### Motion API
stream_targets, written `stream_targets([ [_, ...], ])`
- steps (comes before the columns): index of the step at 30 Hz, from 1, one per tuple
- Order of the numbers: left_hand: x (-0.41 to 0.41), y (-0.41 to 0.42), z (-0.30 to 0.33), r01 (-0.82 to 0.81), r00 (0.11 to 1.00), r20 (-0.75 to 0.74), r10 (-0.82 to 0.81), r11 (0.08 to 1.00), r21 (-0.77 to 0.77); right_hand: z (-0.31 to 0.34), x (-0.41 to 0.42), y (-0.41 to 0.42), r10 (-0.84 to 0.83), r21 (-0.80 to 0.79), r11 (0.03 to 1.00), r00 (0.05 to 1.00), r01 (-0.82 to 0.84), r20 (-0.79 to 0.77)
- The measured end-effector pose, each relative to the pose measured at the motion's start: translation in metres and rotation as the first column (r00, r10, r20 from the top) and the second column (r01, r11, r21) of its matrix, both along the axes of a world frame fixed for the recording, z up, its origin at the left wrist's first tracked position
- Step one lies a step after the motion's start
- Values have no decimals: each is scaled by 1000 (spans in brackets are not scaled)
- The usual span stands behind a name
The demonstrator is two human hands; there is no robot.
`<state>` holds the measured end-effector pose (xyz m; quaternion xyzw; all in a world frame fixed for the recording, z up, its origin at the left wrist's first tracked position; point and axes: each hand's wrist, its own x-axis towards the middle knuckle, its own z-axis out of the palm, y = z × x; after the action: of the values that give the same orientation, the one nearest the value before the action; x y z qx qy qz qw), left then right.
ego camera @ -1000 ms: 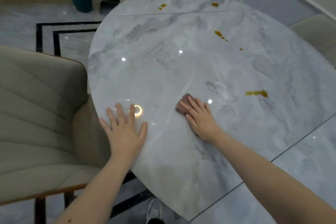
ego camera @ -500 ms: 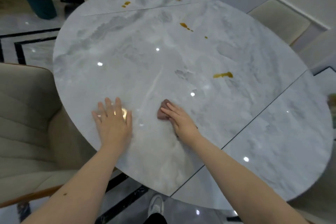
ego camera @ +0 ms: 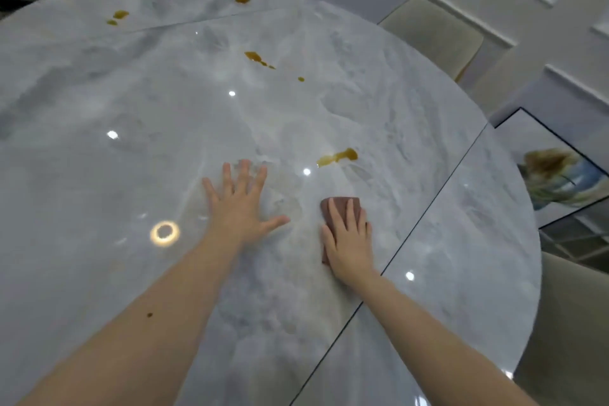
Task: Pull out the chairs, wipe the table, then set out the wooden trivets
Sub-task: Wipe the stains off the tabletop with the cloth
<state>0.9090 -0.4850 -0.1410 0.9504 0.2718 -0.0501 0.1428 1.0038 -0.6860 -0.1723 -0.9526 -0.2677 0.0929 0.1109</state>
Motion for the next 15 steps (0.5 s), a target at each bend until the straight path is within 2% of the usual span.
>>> stream_targets([
  [2, 33, 9, -2, 20, 1000, -22, -20, 1000, -13, 1, 30, 2, -25, -2, 1000, 1000, 25, 3],
  [6, 84, 33, -3, 27, 994, -106, -33, 998, -57, -1, 101, 12, -180, -52, 982, 983, 182, 36],
  [10, 100, 46, -9, -20, 975, -222, -8, 992, -125, 2, 164, 29, -260, -68, 963, 965, 261, 22],
  [12, 100, 47, -13, -41, 970, -243, 5, 989, -140, 5, 188, 45, -241, -71, 968, 971, 241, 6],
  [15, 98, 47, -15, -40, 974, -228, 6, 988, -147, 4, 195, 73, -98, -39, 994, 995, 98, 10],
])
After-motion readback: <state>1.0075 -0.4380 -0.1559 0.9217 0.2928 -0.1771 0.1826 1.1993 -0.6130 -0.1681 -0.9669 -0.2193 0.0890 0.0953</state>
